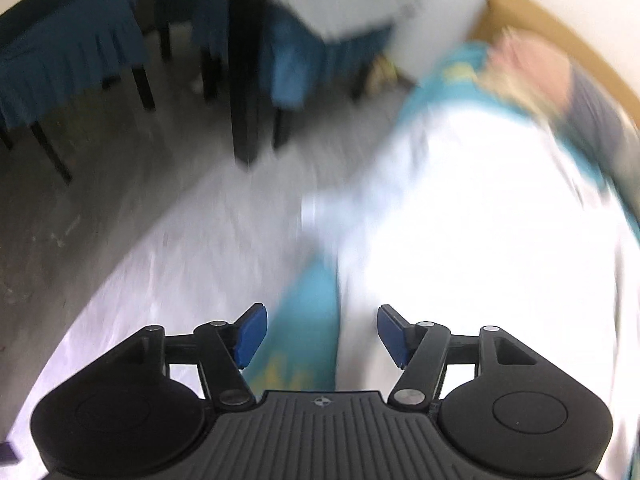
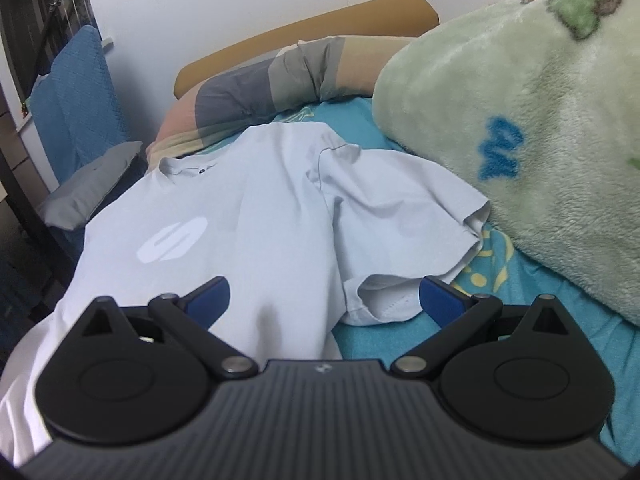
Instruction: Fold clothes
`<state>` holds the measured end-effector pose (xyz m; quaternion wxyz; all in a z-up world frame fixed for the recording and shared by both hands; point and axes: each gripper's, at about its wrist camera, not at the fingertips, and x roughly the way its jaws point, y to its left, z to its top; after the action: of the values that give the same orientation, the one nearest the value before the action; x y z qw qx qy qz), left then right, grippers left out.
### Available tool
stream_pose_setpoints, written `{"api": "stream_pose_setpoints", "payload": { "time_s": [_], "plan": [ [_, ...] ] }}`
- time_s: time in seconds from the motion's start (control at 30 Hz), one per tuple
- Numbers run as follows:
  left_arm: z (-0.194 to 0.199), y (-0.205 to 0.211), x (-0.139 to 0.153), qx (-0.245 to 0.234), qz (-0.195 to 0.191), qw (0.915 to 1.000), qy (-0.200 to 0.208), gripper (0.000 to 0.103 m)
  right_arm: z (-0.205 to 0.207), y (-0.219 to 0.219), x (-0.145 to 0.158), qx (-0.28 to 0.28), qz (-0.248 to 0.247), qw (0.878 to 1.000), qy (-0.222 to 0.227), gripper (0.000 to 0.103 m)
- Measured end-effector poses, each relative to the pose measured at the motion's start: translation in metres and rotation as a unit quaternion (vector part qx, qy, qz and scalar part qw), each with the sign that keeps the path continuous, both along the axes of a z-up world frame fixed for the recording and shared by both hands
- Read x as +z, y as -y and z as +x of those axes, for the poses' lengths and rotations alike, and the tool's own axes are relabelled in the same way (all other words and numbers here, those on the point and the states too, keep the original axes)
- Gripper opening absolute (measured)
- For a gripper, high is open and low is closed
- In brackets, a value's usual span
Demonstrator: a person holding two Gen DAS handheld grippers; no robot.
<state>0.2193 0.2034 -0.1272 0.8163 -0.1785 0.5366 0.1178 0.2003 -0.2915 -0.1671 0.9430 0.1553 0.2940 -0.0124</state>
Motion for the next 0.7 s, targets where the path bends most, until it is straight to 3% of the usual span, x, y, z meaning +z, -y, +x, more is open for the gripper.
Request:
{"api": "stream_pose_setpoints", "payload": {
  "time_s": [0.2, 0.3, 0.4, 0.5, 0.6, 0.67, 0.7],
  "plan": [
    [-0.083, 0.031, 0.003, -0.019, -0.097, 0.9923, -0.075, 0.063, -0.027, 0.0, 0.023, 0.001, -0.023, 1.0, 0.02, 0.103],
    [-0.1, 0.061, 0.016, -0.079, -0.056, 0.9917, -0.085, 0.063, -0.043, 0.007, 0.035, 0.0, -0.008, 1.0, 0.021, 0.103],
    [-0.108, 0.085, 0.018, -0.108, -0.024, 0.9889, -0.1, 0.063, -0.055, 0.013, 0.044, -0.008, -0.004, 1.0, 0.023, 0.103],
    [-0.117, 0.102, 0.015, -0.129, 0.035, 0.9832, -0.125, 0.054, -0.062, 0.016, 0.049, -0.014, -0.016, 0.999, 0.026, 0.103],
    [-0.124, 0.109, 0.019, -0.139, 0.057, 0.9798, -0.132, 0.036, -0.069, 0.017, 0.05, -0.014, -0.023, 0.999, 0.024, 0.103],
    [-0.129, 0.111, 0.025, -0.146, 0.066, 0.9779, -0.134, 0.01, -0.073, 0.018, 0.051, -0.011, -0.026, 0.999, 0.023, 0.103],
    [-0.131, 0.111, 0.028, -0.149, 0.074, 0.9766, -0.137, 0.009, -0.074, 0.017, 0.051, -0.008, -0.027, 0.999, 0.024, 0.103]
  ]
}}
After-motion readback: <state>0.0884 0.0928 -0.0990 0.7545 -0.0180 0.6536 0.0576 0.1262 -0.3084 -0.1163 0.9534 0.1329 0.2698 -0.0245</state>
